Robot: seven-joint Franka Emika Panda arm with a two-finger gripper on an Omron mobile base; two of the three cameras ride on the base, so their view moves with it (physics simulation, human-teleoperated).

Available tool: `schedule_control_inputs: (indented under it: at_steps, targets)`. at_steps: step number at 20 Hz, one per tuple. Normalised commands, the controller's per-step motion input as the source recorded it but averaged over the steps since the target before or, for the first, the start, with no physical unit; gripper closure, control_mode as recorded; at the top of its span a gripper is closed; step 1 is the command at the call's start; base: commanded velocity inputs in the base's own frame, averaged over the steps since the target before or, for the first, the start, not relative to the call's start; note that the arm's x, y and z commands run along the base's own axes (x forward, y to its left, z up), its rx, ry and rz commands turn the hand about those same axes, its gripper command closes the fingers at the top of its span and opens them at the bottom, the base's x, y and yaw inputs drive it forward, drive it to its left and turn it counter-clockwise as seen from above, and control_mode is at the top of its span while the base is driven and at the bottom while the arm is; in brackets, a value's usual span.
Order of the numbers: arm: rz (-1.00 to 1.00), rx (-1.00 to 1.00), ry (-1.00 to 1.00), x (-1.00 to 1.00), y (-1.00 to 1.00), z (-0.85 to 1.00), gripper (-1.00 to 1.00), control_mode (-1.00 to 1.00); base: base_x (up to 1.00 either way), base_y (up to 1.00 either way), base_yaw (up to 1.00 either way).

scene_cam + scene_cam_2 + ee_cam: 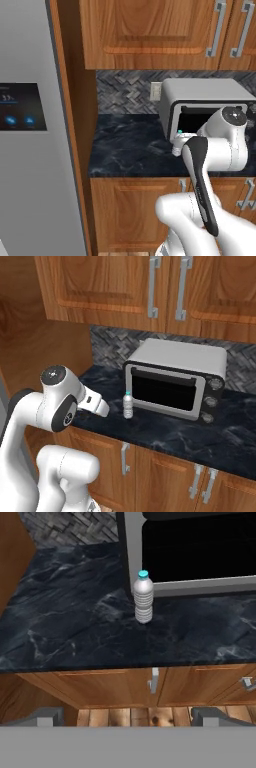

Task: Take the bottled waters from the counter and place them in the freezer to freeze. Close the freezer door after placing the bottles.

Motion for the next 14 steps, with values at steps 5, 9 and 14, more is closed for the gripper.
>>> schedule_control_inputs:
  at_steps: [5,9,14]
  targets:
    - [0.00,0.00,0.00,0.00,0.00,0.00,-1.00,1.00,0.10,0.13,0.00]
    - [0.00,0.00,0.00,0.00,0.00,0.00,-1.00,1.00,0.04,0.02,0.00]
    - [-0.08,0.00,0.00,0.00,0.03,-0.04,-1.00,-1.00,0.00,0.04,-0.05]
